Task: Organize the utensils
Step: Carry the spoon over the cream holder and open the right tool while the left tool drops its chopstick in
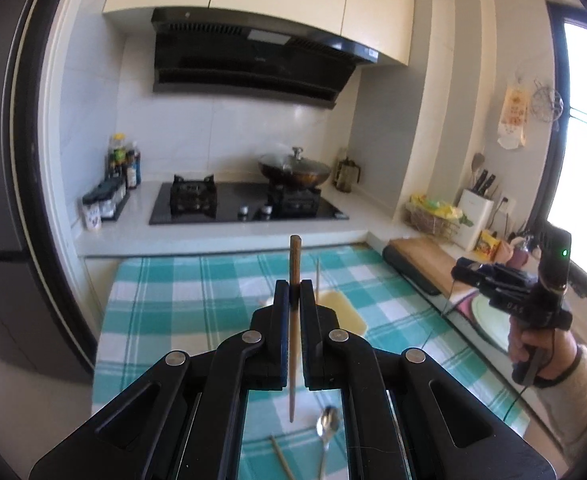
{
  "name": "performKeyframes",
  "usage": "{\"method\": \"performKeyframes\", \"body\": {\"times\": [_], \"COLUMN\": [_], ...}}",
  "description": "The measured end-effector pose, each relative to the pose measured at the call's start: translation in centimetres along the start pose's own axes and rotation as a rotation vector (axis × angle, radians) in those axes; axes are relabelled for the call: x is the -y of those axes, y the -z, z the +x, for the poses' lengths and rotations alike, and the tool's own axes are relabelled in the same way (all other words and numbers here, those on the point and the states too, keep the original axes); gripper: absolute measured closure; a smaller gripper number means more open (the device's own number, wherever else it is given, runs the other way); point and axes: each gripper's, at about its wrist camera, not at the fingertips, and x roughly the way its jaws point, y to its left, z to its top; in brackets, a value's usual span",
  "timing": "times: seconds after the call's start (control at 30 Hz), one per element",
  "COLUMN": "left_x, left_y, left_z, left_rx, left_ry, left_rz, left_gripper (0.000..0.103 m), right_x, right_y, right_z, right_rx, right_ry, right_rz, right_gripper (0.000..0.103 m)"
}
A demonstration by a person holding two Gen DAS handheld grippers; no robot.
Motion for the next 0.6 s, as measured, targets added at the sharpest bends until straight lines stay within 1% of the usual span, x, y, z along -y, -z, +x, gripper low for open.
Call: {"method": "performKeyframes", "body": {"times": [0.07,0.17,0.2,0.27,0.3,0.37,0.43,0.6], "left_x": [0.3,0.6,0.6,0.4,0.2,-0.4,-0.8,-1.8], "left_y": [-2.4,-4.5,-4.7,-4.6,-4.3,-3.1,-1.7,2.7], "left_z": [1.3,3.9,5.1,7.7,9.1,12.4,15.0,20.7], "left_rx": [0.053,0.109,0.114,0.097,0.077,0.011,-0.054,-0.211], "left_ry": [0.001,-0.011,-0.011,-0.019,-0.024,-0.033,-0.040,-0.075], "left_rz": [-0.009,-0.018,-0.027,-0.048,-0.059,-0.087,-0.104,-0.119], "left_gripper": [0.100,0.100,0.100,0.100,0.100,0.100,0.100,0.100], "right_x": [-0.2,-0.2,-0.2,-0.3,-0.3,0.1,0.7,2.5], "right_y": [-2.3,-5.0,-5.5,-5.7,-5.6,-4.8,-3.5,-0.3], "right_z": [1.3,3.6,4.6,6.6,7.9,10.7,13.1,17.4], "right_rx": [0.035,0.091,0.106,0.125,0.118,0.072,0.001,-0.175], "right_ry": [-0.010,-0.033,-0.040,-0.031,-0.029,-0.032,-0.034,-0.035], "right_rz": [-0.004,0.013,0.015,0.003,0.005,0.030,0.057,0.121], "right_gripper": [0.067,0.067,0.067,0.067,0.067,0.067,0.067,0.067]}}
